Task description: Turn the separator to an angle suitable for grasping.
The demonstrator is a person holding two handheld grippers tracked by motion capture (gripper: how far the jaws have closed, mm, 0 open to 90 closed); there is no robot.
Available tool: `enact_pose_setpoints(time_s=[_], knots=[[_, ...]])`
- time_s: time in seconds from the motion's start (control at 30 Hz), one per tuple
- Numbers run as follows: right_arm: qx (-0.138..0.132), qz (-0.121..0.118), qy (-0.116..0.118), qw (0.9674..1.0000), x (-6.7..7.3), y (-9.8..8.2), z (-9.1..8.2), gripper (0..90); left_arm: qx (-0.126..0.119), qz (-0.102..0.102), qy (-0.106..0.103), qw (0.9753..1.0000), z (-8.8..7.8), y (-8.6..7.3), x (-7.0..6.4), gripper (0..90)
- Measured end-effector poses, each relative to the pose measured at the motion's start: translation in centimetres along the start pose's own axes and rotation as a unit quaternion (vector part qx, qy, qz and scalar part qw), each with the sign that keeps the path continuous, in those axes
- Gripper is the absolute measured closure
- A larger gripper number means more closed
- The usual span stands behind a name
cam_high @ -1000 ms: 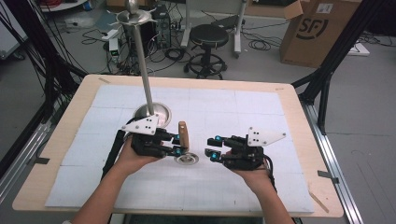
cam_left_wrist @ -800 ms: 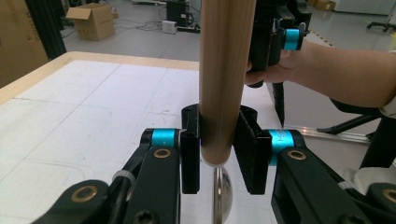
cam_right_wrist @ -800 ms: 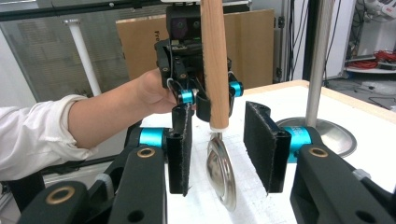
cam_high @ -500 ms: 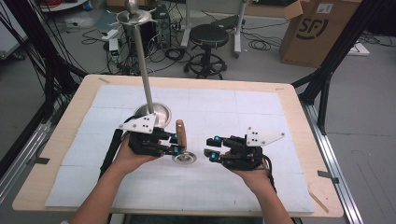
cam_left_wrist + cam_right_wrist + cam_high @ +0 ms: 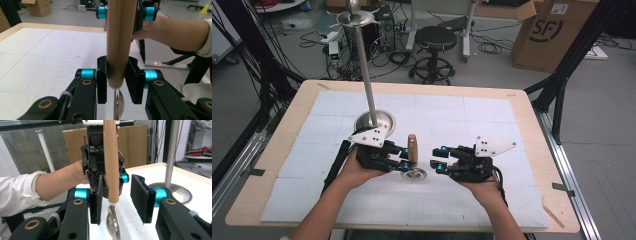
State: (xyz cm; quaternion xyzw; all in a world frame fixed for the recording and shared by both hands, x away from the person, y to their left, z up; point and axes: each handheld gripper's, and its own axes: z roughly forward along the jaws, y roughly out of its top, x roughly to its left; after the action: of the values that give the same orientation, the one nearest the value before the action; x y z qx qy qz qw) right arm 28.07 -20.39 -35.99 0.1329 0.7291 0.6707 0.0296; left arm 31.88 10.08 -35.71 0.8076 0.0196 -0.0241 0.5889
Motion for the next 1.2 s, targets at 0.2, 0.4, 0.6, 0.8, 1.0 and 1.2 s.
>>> enact_pose_setpoints(time_s=[0.2, 0.4, 0.6, 0.8, 1.0, 1.2], knots=[[0.005, -0.001, 0.012, 0.9999, 0.3, -0.1, 0.8, 60.9, 0.005, 0.003, -0.013, 0.9999, 0.9, 0.0, -0.2, 72.9], [0.01, 0.002, 0.023, 0.9997, 0.6, -0.2, 1.6, 60.6, 0.013, 0.013, -0.032, 0.9993, 2.0, 0.1, -0.5, 72.9], [0.022, -0.014, 0.02, 0.9995, 1.0, -0.5, 2.3, 72.0, 0.012, 0.007, -0.045, 0.9989, 2.7, -0.1, -0.7, 72.7], [0.016, -0.012, 0.012, 0.9997, 1.0, -0.2, 2.1, 72.6, 0.0, -0.005, -0.037, 0.9993, 2.3, -0.1, -0.6, 66.0], [0.007, -0.007, 0.0, 1.0, 0.7, 0.1, 1.4, 72.6, -0.003, -0.029, -0.011, 0.9995, 1.7, -0.5, 0.0, 52.2], [0.008, -0.006, -0.012, 0.9999, 0.0, 0.4, 1.1, 72.5, -0.014, -0.045, 0.028, 0.9985, -0.5, -0.5, 0.5, 43.7]])
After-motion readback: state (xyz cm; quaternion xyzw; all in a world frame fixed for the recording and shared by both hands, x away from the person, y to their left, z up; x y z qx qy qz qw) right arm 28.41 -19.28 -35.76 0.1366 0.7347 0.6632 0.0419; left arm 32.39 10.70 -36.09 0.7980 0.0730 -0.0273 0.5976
